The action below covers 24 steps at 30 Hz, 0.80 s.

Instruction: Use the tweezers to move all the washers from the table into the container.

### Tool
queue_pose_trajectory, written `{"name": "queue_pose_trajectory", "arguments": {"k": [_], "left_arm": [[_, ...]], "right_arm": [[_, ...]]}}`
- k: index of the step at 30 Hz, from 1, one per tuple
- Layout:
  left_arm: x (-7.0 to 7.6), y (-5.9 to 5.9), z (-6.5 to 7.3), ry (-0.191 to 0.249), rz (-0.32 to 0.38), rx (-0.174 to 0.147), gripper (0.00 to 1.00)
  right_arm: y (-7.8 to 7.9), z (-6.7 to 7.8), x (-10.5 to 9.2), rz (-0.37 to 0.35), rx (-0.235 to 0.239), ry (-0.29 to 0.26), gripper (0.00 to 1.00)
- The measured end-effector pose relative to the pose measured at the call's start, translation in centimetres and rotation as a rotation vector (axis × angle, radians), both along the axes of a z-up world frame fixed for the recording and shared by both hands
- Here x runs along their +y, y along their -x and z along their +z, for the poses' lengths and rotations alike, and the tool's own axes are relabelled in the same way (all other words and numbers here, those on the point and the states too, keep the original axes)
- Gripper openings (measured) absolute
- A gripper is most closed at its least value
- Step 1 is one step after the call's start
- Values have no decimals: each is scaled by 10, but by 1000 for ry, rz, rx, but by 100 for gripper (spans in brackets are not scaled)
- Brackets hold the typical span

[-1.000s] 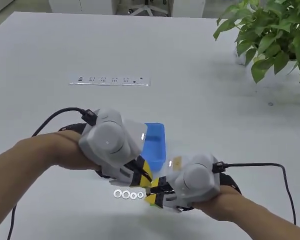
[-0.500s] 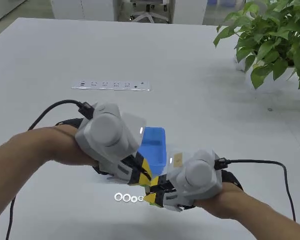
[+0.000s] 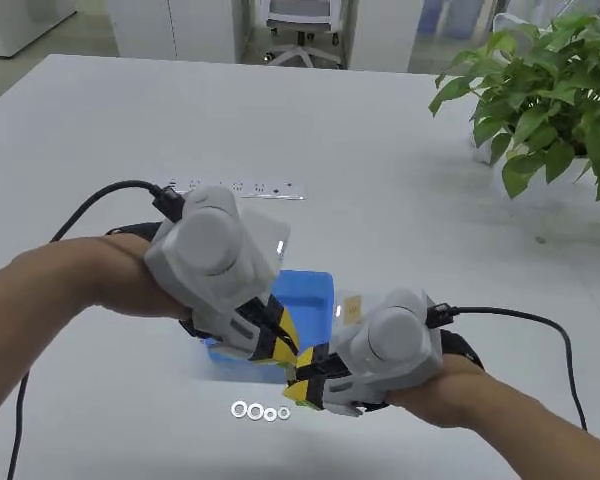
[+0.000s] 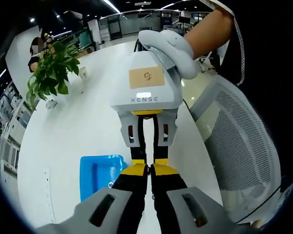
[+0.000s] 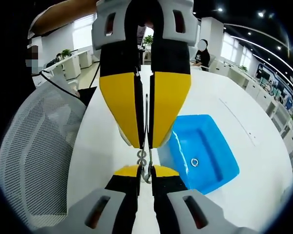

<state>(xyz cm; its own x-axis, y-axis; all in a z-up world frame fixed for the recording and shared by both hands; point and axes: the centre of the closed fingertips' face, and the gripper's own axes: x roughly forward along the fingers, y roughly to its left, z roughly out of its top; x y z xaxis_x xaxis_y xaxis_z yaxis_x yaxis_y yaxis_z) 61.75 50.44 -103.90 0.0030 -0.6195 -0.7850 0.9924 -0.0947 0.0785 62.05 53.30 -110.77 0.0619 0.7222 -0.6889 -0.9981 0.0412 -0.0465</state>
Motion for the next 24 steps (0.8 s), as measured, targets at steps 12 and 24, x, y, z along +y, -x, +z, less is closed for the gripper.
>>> {"name": "queue_pose_trajectory", "arguments": {"k": [12,24], "left_arm": [[4,-18,16,-4,-1,-32,7],[5,-39,24,-5,5,-62,7]], "right_arm": [[-20,16,6,-5,-23,-18,10],[-46,23,8,-17,-44,-22,10]]}}
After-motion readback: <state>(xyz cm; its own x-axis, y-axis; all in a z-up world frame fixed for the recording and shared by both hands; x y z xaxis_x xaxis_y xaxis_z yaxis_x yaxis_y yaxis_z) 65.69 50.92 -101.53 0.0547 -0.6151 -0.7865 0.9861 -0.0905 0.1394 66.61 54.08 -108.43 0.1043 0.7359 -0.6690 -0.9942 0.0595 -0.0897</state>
